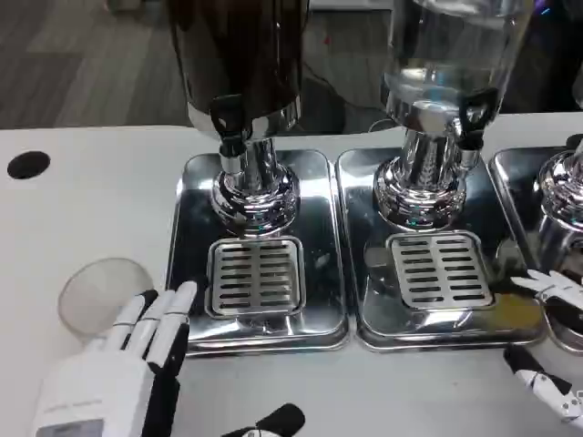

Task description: Grasp the cup under the faucet to collect the drink, then remove the cup.

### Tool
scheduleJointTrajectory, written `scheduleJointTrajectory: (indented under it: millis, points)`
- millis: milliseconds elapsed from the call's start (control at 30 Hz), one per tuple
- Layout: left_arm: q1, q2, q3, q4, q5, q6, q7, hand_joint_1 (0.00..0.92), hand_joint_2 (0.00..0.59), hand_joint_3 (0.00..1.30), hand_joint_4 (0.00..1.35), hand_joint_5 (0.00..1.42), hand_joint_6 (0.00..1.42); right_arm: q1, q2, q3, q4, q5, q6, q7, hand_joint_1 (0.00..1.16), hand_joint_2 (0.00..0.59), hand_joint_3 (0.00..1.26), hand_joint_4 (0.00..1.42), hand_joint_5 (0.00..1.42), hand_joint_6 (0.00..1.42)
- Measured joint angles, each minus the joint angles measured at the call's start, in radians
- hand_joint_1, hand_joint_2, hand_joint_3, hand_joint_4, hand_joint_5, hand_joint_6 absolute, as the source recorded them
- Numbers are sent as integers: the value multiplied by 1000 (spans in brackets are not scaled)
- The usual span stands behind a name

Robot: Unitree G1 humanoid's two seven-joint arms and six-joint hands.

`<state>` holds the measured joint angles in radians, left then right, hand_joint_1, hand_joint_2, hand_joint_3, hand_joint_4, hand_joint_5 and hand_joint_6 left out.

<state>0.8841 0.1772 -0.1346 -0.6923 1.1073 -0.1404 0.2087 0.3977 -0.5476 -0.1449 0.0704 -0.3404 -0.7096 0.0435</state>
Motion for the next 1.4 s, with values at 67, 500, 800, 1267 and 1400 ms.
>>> scheduleJointTrajectory:
  millis: [67,500,800,1267,1400]
  points:
    - [-6,0,0,0,0,1,-2,0,84,121,1,103,283,-1,0,1,0,0,3,1,486,378,254,141,83,7]
    - [-14,1,0,10,-8,7,-6,0,89,124,1,103,284,-5,0,4,0,0,9,1,477,385,254,142,93,7]
    - [-27,3,3,19,-35,9,-6,0,88,124,1,103,285,-5,0,4,-3,0,13,3,466,380,254,142,96,7]
    - [-79,-2,22,23,-45,47,-23,0,80,134,20,134,387,-1,9,-9,-21,24,29,3,458,380,254,142,96,7]
    - [-111,-11,60,23,-77,90,-48,0,77,134,23,143,422,1,9,-14,-18,30,28,3,457,380,254,142,96,7]
